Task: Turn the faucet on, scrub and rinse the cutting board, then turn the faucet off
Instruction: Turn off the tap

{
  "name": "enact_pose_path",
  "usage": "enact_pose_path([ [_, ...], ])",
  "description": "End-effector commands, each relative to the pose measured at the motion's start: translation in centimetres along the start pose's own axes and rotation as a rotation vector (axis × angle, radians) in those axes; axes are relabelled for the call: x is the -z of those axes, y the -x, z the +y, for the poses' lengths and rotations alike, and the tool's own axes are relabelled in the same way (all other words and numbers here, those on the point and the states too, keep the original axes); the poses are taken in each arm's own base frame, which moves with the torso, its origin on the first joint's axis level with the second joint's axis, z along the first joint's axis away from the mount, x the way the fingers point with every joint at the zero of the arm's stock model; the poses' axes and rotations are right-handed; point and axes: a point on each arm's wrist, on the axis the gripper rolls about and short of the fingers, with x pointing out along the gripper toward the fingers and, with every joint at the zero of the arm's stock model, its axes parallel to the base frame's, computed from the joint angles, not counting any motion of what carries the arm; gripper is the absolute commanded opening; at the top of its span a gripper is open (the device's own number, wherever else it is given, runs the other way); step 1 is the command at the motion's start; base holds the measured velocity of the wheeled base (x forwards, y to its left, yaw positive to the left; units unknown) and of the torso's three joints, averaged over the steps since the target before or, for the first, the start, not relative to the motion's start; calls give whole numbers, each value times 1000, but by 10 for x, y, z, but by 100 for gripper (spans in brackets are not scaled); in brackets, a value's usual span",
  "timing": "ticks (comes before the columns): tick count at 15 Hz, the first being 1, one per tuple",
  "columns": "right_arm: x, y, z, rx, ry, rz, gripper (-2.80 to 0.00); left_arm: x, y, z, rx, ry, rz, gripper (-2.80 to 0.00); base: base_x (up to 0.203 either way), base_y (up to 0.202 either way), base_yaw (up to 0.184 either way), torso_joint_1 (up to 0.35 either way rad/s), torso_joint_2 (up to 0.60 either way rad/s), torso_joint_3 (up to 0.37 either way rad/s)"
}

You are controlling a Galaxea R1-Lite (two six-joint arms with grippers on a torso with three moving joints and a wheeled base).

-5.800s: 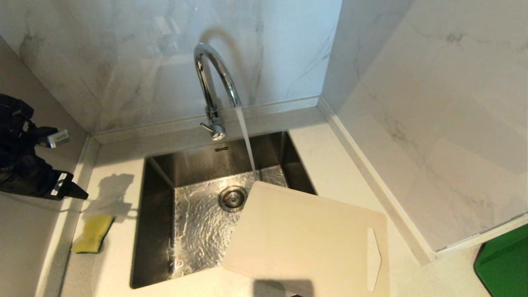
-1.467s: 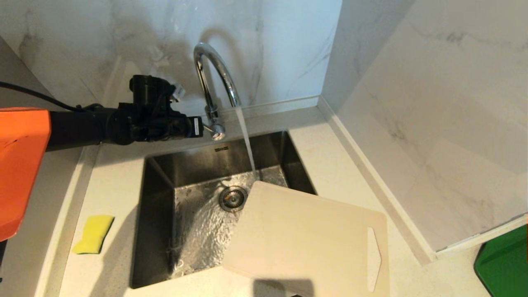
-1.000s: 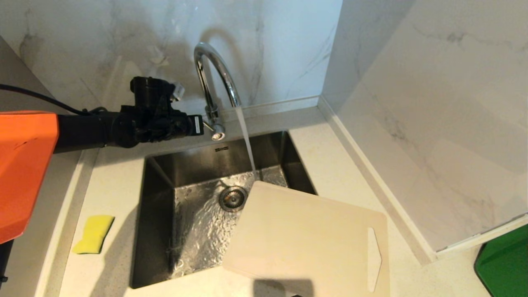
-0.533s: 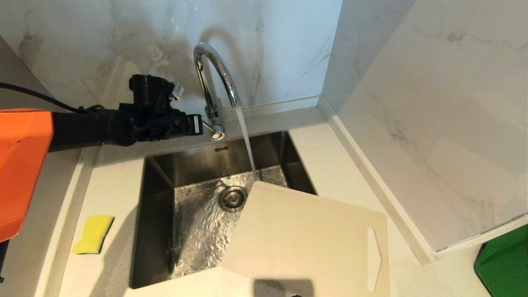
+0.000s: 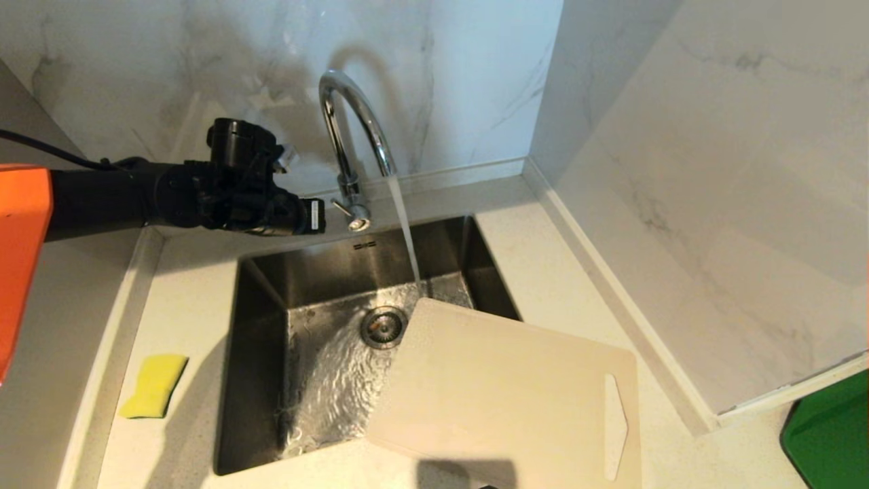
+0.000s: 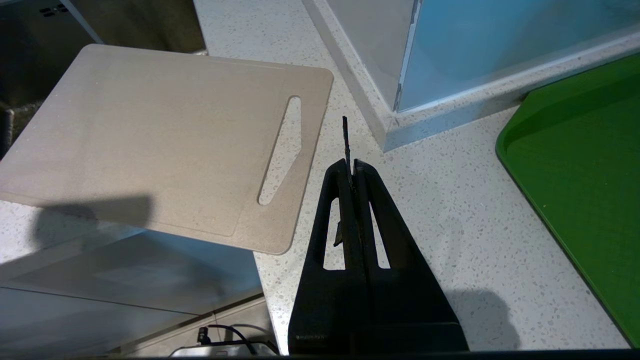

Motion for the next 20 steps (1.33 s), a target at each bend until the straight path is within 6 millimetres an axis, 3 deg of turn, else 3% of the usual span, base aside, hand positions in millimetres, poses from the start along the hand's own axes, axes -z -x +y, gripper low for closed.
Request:
enact_pose_path([
  [1, 0, 0, 0, 2, 0, -1, -280, -3, 3, -6, 13, 10, -14, -280, 0, 0, 0, 0, 0, 0],
  [8, 0, 0, 0, 0, 0, -1, -280, -3, 1, -19, 42, 24, -44, -280, 0, 0, 0, 0, 0, 0],
  [20, 0, 0, 0, 0, 0, -1, -280, -2, -12, -19, 37, 0, -112, -280, 0, 0, 0, 0, 0, 0],
])
